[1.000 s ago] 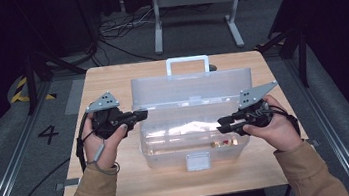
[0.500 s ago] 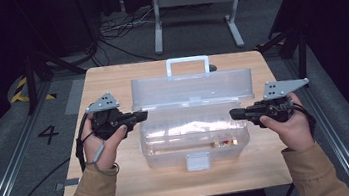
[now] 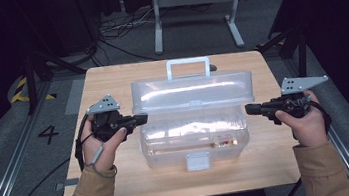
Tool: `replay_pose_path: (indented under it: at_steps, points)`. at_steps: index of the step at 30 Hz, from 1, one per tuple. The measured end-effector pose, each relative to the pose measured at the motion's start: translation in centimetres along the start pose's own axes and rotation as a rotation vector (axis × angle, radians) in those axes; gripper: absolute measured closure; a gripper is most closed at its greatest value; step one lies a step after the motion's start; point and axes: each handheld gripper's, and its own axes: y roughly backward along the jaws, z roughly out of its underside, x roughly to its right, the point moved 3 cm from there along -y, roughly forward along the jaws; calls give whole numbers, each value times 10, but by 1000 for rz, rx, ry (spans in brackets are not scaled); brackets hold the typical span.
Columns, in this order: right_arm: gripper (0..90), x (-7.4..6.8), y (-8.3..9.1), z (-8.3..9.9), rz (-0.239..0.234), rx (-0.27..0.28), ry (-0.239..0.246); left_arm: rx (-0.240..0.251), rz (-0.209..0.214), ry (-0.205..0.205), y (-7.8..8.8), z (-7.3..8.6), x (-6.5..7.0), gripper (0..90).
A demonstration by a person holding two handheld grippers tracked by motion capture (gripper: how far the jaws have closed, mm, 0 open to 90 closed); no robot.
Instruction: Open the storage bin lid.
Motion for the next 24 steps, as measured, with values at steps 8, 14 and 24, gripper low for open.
replay_pose_path:
  at_steps: [8, 14, 24]
  points:
    - [900, 2, 1, 3, 5, -19, -21, -25, 6, 1, 0, 2, 0, 891]
    - [900, 4, 1, 4, 16, -21, -33, -43, 9, -5, -1, 4, 0, 891]
    - [900, 5, -1, 7, 6, -51, -42, -86, 8, -8, -2, 8, 1, 879]
